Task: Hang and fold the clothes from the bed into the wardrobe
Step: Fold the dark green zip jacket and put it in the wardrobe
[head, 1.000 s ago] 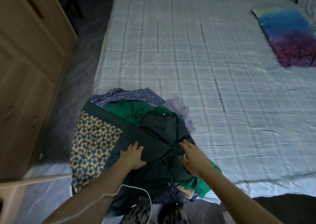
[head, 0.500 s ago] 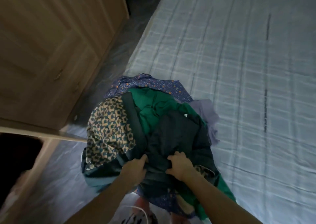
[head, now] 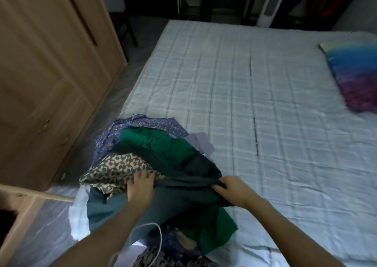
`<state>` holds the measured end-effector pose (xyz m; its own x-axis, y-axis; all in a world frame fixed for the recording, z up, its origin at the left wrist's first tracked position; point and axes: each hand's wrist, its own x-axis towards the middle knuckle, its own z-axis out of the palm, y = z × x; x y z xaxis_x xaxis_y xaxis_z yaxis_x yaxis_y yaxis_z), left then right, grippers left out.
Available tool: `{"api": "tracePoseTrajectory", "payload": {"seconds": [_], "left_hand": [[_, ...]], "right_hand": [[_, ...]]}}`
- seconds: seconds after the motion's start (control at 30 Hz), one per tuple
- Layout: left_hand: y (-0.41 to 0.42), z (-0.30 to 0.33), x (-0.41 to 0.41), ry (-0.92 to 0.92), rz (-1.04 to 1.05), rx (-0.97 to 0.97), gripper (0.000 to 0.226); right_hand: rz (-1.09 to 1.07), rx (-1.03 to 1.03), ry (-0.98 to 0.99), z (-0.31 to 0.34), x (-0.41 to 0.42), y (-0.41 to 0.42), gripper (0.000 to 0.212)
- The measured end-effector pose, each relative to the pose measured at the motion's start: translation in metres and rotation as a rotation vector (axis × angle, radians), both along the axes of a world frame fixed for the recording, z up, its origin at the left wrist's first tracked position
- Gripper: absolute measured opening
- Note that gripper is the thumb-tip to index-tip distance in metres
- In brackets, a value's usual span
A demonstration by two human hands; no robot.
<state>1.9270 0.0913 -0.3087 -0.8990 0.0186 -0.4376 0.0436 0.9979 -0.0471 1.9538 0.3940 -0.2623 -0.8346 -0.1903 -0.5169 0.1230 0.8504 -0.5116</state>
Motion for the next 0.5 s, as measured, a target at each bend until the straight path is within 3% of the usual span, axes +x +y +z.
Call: {"api": "tracePoseTrajectory", "payload": {"seconds": [0.1,0.23,0.37,0.5], "left_hand": [[0.016,0.023,-0.022,0.014,0.214,0.193,0.043],[0.032,0.043,-0.041,-0.04,0.237,0.484,0.039],[0.042,0.065,-0.026,-0.077,-0.105,0.548,0.054],[0.025,0.058,0.013,-0.171,-0.5,0.31,0.075]], "right_hand": [[-0.093,-0.04,0.019,0.024,0.018,0.024,0.027],[-0.172,-0.048,0.076,0.057,0.043,0.042,0.047],[-0.116,0.186,0.245,0.078,0.073,0.047,0.037],[-0.213,0.334,0.226,0.083,0.099,0.065,0.005]]}}
